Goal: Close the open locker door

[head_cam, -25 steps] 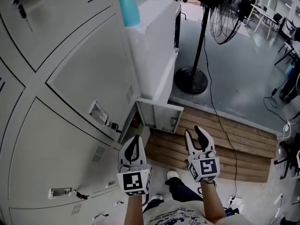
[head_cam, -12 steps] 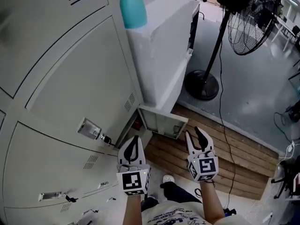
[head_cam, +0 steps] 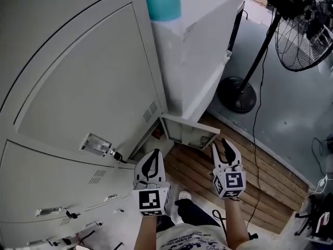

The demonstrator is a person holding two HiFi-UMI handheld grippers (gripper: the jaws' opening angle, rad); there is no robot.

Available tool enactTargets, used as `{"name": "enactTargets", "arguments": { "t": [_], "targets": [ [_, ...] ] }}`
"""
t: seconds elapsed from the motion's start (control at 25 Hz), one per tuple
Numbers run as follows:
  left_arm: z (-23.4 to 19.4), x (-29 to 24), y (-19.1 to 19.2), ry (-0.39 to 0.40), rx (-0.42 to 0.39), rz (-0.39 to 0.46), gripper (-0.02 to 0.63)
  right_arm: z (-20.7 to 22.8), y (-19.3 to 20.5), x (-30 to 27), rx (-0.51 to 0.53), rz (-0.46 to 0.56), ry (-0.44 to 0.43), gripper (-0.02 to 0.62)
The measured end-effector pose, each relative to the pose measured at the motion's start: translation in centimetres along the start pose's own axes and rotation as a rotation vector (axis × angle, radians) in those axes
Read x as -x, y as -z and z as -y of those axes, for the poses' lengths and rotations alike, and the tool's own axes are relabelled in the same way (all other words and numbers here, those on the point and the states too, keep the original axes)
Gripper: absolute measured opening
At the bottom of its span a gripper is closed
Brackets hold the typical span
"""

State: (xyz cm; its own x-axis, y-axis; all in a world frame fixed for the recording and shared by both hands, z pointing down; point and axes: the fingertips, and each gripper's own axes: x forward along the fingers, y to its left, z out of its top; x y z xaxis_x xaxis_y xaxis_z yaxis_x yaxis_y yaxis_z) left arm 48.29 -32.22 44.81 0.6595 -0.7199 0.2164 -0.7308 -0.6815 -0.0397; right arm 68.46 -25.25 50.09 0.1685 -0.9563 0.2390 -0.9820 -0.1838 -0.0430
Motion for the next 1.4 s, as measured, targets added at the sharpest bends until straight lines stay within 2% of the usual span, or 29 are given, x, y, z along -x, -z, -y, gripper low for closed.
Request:
{"name": "enactTargets", "arguments": {
  "t": [0.52, 0.6, 0.68, 1.4],
  "targets": [
    [-1.1, -1.1, 1.1, -0.016, -0.015, -0.032, 0.005, 3.4, 2.3, -5.3, 0.051, -0.059, -0.009, 0.146],
    [-1.2, -1.2, 1.3, -0.018, -0.015, -0.034, 0.005, 3.5, 2.8, -5.6, 0.055, -0.067, -0.022, 0.148],
    [-1.4, -1.3, 1.5, -0.021, -0.013, -0.039, 0.005, 3.5, 3.2, -5.9, 0.052, -0.074, -0.039, 0.176],
    [-1.2, -1.0, 3.1, -0.028, -0.007, -0.073, 0.005, 2.9, 4.4, -6.7, 0.055, -0.093, -0.125, 0.175]
  ]
}}
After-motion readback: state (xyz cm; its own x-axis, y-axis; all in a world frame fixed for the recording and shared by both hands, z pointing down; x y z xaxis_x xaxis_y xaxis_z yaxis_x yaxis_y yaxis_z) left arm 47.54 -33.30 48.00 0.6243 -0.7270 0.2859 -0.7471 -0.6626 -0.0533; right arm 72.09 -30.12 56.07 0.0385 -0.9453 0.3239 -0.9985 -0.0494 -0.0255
